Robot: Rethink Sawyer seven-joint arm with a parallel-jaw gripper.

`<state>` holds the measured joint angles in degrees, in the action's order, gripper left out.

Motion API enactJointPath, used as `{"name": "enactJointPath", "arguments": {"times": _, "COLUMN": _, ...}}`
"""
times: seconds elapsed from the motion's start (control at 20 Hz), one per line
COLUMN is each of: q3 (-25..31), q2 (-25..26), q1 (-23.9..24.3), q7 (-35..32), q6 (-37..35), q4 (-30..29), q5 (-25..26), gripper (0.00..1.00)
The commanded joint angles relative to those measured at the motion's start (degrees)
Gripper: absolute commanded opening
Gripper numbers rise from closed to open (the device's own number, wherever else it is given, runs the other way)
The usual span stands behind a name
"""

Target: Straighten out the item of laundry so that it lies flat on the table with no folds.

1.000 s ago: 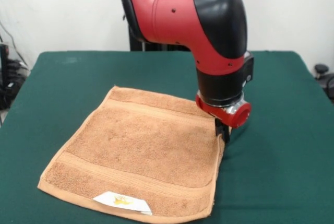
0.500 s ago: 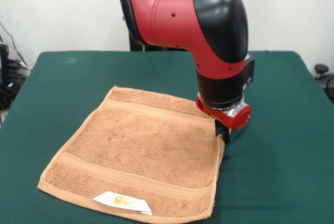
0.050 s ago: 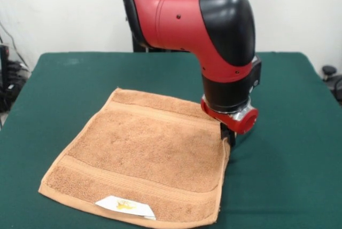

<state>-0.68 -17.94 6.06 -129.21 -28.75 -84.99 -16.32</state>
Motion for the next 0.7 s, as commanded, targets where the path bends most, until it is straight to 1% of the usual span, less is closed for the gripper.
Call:
{"name": "enactJointPath", "arguments": {"times": 0.05, "q3": 1.2, "q2": 11.4, "q1": -5.0, "q7": -11.9, "q6": 13.5, "q4": 5.5, "q5": -1.9, "gripper": 0.00}}
{"name": "enactJointPath", "arguments": {"times": 0.25, "q3": 0.9, "q2": 8.9, "q1": -4.3, "q7": -10.5, "q6": 11.8, "q4": 3.0, "q5": -0.7, "gripper": 0.00}}
{"name": "enactJointPath", "arguments": {"times": 0.45, "q3": 1.1, "q2": 9.1, "q1": -4.3, "q7": -10.2, "q6": 12.2, "q4": 3.0, "q5": -0.9, "gripper": 0.00}}
{"name": "enactJointPath", "arguments": {"times": 0.5, "q3": 1.0, "q2": 9.1, "q1": -4.4, "q7": -10.2, "q6": 12.5, "q4": 3.0, "q5": -1.0, "gripper": 1.00}}
{"name": "enactJointPath", "arguments": {"times": 0.7, "q3": 0.3, "q2": 8.9, "q1": -4.9, "q7": -10.6, "q6": 12.7, "q4": 2.9, "q5": -0.9, "gripper": 1.00}}
